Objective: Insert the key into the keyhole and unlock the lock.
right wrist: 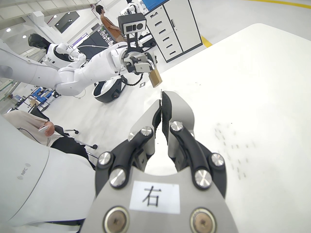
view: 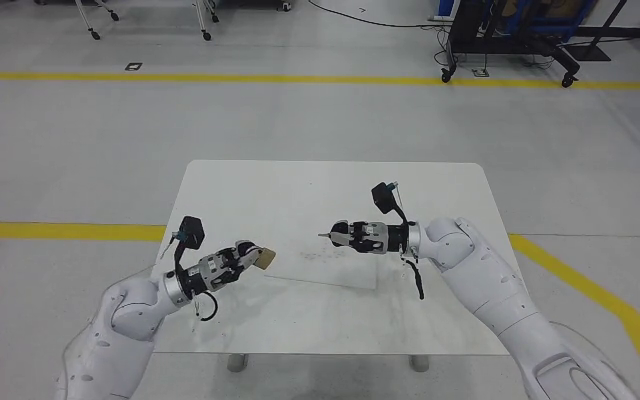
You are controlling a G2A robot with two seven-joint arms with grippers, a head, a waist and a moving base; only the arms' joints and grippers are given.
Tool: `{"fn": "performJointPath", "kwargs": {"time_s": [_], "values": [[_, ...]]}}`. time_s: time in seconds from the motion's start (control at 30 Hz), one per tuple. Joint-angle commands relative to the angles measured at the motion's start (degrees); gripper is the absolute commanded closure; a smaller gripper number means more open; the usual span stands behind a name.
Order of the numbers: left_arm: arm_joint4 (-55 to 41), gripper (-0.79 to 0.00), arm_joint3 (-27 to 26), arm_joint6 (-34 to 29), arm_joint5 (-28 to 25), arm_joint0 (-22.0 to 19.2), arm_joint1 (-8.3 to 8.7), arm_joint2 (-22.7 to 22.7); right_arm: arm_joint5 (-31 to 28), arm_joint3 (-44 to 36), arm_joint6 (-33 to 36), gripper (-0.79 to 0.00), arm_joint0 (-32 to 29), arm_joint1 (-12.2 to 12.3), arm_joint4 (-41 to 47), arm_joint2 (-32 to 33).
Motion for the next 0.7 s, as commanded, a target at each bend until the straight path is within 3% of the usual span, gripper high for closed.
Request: {"fn": "performJointPath", "kwargs": {"time_s": [0.0,0.23,0.37,0.43,0.67], "values": [[1.28,0.000,-0.30,-2.01,2.15,-0.69,0.26,-0.14,0.00,0.00,0.00,0.000,0.00,0.00,0.00,0.00],[4.94,0.000,-0.91,-0.49,5.49,-1.41,0.15,1.16,0.00,0.00,0.00,0.000,0.00,0.00,0.00,0.00],[-0.56,0.000,1.24,0.47,5.61,-2.51,-0.15,3.16,0.00,0.00,0.00,0.000,0.00,0.00,0.00,0.00],[-0.52,0.000,2.73,-1.01,10.55,-4.66,-0.20,3.67,0.00,0.00,0.00,0.000,0.00,0.00,0.00,0.00],[-0.52,0.000,2.73,-1.01,10.55,-4.66,-0.20,3.67,0.34,-0.08,-0.39,0.000,-0.09,-0.01,0.08,0.07]]}}
